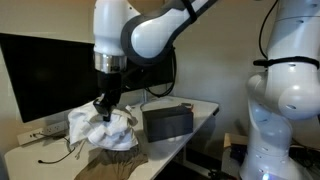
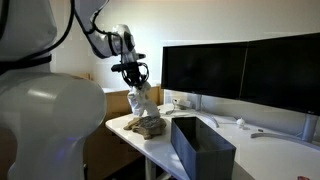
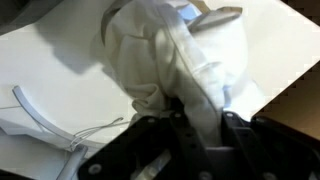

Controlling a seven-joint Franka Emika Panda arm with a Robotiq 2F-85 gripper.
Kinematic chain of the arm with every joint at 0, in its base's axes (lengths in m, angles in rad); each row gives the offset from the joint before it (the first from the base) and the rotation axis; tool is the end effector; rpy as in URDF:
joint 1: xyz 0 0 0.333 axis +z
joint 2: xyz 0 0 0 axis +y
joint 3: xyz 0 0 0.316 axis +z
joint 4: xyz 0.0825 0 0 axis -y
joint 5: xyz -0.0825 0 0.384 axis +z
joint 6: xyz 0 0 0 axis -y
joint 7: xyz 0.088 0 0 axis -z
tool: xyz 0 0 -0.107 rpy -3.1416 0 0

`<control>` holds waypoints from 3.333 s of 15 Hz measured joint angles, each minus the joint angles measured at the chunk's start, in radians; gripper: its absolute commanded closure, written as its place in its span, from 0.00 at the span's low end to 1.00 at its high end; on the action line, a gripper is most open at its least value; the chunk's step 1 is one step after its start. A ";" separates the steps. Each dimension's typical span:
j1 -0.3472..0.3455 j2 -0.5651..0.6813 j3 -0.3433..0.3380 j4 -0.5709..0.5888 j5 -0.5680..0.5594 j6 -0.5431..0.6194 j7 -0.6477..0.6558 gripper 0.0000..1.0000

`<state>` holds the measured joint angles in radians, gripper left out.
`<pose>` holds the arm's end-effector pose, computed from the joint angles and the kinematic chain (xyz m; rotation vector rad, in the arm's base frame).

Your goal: Pick up the clothes from the table and put them in the box

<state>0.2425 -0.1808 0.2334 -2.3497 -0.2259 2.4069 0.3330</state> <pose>0.4437 0.2293 0.4251 2.9719 0.4410 0.4445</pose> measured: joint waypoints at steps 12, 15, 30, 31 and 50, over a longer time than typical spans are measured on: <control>-0.021 -0.434 -0.062 0.002 0.029 -0.199 -0.117 0.86; -0.059 -0.505 -0.122 -0.001 0.034 -0.219 -0.155 0.86; -0.249 -0.651 -0.334 -0.222 0.108 -0.218 -0.227 0.87; -0.265 -0.656 -0.342 -0.239 0.108 -0.217 -0.227 0.87; -0.422 -0.446 -0.451 -0.355 0.157 0.039 -0.226 0.87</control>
<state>-0.1799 -0.6265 -0.2177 -2.7045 -0.0691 2.4463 0.1066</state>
